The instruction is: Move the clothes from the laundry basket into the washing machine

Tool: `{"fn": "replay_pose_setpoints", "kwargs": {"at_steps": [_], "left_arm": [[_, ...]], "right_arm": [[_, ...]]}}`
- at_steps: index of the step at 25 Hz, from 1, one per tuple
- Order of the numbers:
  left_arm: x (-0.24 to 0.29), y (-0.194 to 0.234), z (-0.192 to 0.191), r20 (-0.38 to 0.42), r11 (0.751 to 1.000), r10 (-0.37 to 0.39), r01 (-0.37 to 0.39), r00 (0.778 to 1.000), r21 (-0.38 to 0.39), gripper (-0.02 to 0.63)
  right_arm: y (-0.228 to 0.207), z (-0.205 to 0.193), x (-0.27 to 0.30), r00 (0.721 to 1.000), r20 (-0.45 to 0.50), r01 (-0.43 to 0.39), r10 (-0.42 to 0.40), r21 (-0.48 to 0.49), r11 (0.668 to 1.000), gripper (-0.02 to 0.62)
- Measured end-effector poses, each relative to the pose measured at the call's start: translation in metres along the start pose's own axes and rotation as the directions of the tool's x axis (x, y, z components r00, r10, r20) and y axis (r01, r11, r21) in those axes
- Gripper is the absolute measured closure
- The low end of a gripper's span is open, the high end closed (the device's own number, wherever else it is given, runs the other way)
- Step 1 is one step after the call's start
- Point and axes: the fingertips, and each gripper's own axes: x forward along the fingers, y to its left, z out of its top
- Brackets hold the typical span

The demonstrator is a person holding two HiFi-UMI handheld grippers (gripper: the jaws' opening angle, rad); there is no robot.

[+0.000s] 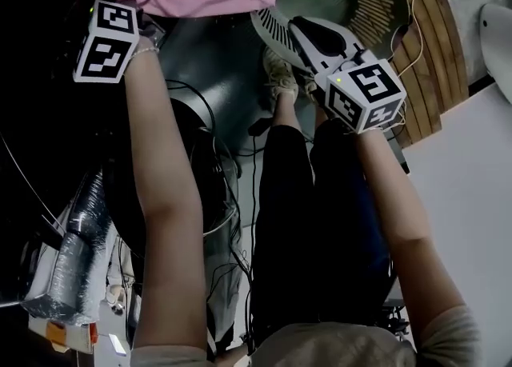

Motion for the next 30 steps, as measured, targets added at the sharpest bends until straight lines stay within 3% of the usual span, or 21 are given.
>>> {"fn": "replay_pose_setpoints", "kwargs": {"at_steps": [2,4,5,8,13,15,17,19,21,23,28,29,30], "left_arm": [[0.010,-0.001,-0.002,-0.007,0.999,0.003,-0.003,1.000,-0.053,0.464],[0.016,-0.007,-0.020,-0.058,0.991,-0.025,0.017,0.998,-0.130,0.357],[0.016,-0.009,-0.030,-0.087,0.986,-0.040,0.025,0.995,-0.164,0.336],[0.000,-0.008,-0.044,-0.134,0.978,-0.056,0.027,0.989,-0.208,0.299],[-0.065,-0.008,-0.048,-0.144,0.983,-0.067,0.041,0.987,-0.177,0.295],[-0.087,-0.031,-0.078,-0.211,0.972,-0.140,0.094,0.967,-0.215,0.295],[-0.103,-0.064,-0.118,-0.298,0.945,-0.241,0.154,0.924,-0.288,0.281],[-0.113,-0.100,-0.150,-0.351,0.903,-0.340,0.199,0.872,-0.380,0.253],[-0.115,-0.129,-0.170,-0.366,0.863,-0.408,0.222,0.836,-0.454,0.253],[-0.110,-0.147,-0.180,-0.370,0.848,-0.426,0.222,0.826,-0.482,0.253],[-0.076,-0.163,-0.189,-0.374,0.868,-0.421,0.249,0.826,-0.429,0.273],[-0.071,-0.162,-0.188,-0.373,0.874,-0.418,0.255,0.828,-0.413,0.352],[-0.069,-0.159,-0.184,-0.367,0.879,-0.413,0.259,0.834,-0.400,0.476]], "right_arm": [[0.001,-0.001,0.000,1.000,-0.009,-0.011,0.011,-0.002,1.000,0.555],[0.002,-0.002,0.000,1.000,-0.016,-0.019,0.019,-0.006,1.000,0.555],[0.002,-0.003,-0.001,1.000,-0.016,-0.019,0.019,-0.008,1.000,0.555],[0.003,-0.005,-0.004,1.000,-0.009,-0.015,0.015,0.008,1.000,0.555],[0.008,-0.009,-0.007,0.999,-0.020,-0.028,0.029,0.023,0.999,0.555],[0.007,-0.008,-0.007,1.000,-0.012,-0.024,0.024,0.023,0.999,0.555],[0.005,-0.007,-0.007,1.000,0.003,-0.010,0.010,0.031,0.999,0.555],[0.002,-0.006,-0.006,1.000,0.013,0.001,-0.002,0.041,0.999,0.557],[0.000,-0.005,-0.005,1.000,0.018,0.008,-0.008,0.039,0.999,0.557],[-0.001,-0.005,-0.005,1.000,0.020,0.014,-0.015,0.027,1.000,0.557],[-0.005,-0.007,-0.004,1.000,0.009,0.019,-0.019,0.017,1.000,0.557],[-0.005,-0.007,-0.003,1.000,0.007,0.017,-0.017,0.015,1.000,0.557],[-0.006,-0.007,-0.003,1.000,0.006,0.016,-0.016,0.010,1.000,0.557]]}}
